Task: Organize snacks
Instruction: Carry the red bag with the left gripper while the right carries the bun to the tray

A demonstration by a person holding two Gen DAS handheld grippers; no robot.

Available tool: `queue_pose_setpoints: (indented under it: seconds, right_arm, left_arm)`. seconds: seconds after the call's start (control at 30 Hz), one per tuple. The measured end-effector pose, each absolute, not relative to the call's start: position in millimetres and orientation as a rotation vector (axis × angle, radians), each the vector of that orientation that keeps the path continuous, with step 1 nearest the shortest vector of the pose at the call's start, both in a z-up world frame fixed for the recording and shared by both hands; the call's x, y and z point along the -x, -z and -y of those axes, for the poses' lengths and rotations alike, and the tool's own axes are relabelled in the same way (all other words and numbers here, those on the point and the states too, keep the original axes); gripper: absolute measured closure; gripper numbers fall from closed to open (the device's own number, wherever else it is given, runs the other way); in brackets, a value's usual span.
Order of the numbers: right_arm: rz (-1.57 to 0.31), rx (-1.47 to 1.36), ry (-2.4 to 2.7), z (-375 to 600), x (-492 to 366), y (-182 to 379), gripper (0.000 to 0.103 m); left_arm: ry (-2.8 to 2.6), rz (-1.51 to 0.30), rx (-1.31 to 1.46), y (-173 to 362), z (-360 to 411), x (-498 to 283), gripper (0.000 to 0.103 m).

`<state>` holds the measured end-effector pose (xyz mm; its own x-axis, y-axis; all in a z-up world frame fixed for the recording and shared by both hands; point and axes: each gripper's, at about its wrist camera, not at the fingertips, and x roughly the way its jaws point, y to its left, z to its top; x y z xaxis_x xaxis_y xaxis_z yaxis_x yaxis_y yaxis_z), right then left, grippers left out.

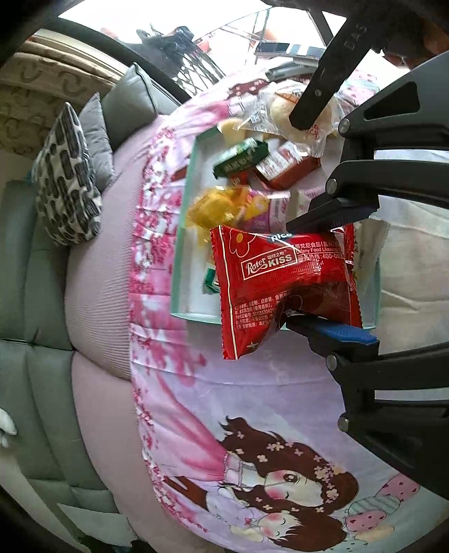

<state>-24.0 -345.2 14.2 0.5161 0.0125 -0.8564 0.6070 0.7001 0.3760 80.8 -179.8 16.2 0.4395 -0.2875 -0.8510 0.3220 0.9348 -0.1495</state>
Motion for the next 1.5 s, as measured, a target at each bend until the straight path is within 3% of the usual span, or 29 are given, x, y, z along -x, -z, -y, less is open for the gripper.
queue_pose_setpoints:
  seconds: [0.33,0.9,1.0,1.03,1.13,1.33,1.5]
  right_arm:
    - [-1.031,-0.699,0.385,337,15,6,0.047]
    - [-1.046,-0.646,0.406,334,8,7,0.045]
    - [-1.053,-0.635,0.408,333,7,7,0.045]
    - [-1.055,-0.631,0.410,333,7,7,0.045]
    - [-1.062,-0.619,0.416,332,6,7,0.045]
    - [-1.080,-0.596,0.434,330,6,5,0.044]
    - [-1.095,-0.573,0.436,324,5,5,0.030]
  left_arm:
    - [0.349,-1.128,-0.040,23,172,-87,0.053]
    - [0.409,-1.140,-0.056,33,185,-83,0.053]
    - [0.401,-1.149,-0.044,33,182,-85,0.046]
    - [0.390,-1.150,-0.045,32,181,-85,0.039]
    - [0.397,-1.144,-0.026,27,177,-84,0.035]
    - [0.384,-1.123,-0.013,15,170,-84,0.034]
    - [0.366,-1.115,0.000,10,161,-82,0.034]
